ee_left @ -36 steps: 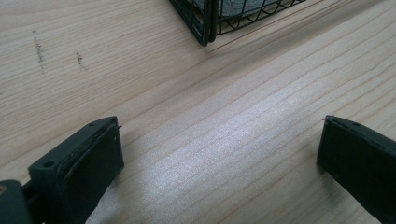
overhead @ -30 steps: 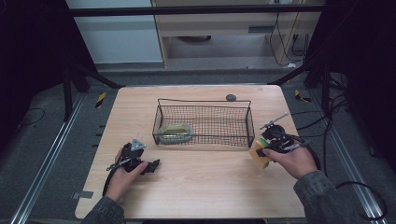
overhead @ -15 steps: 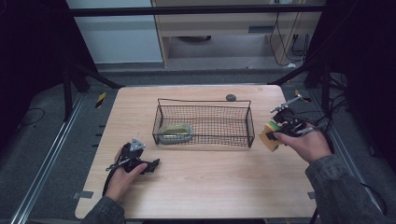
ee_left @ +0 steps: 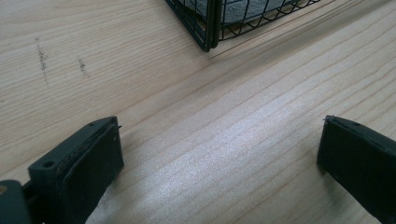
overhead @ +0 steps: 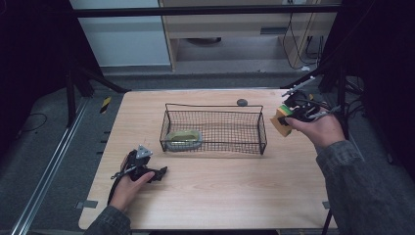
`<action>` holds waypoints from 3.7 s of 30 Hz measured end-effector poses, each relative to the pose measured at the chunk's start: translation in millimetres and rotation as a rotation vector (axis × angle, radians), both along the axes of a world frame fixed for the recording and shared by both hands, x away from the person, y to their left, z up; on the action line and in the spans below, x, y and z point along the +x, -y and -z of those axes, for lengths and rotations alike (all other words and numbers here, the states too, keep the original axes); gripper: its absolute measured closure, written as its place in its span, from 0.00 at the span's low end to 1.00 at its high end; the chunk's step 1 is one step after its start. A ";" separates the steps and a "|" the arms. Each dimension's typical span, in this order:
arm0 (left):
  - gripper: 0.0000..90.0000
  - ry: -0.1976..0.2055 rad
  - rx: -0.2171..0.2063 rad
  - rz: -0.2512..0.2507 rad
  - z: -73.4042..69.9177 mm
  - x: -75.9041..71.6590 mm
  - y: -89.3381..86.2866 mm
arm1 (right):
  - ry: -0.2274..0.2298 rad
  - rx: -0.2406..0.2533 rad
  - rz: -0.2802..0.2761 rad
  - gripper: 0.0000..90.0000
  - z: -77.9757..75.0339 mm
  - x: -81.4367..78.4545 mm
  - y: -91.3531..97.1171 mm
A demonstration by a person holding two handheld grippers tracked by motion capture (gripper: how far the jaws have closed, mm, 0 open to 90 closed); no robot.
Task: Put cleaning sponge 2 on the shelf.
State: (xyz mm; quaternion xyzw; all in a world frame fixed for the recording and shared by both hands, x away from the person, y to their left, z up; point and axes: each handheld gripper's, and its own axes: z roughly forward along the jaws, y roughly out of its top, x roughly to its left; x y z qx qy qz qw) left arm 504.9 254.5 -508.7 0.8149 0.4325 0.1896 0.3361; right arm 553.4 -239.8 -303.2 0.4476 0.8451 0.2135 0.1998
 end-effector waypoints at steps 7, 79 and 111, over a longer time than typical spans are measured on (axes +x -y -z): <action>0.00 0.000 0.001 0.003 0.0 0.3 -0.1 | 0.032 -0.042 -0.019 0.71 -5.6 13.7 -21.2; 0.00 0.001 -0.001 0.012 0.0 3.7 0.7 | -0.033 -0.052 -0.133 0.71 78.7 84.0 -66.5; 0.00 0.001 -0.004 0.009 0.2 3.7 1.1 | -0.049 -0.056 -0.109 0.71 105.8 92.8 -68.9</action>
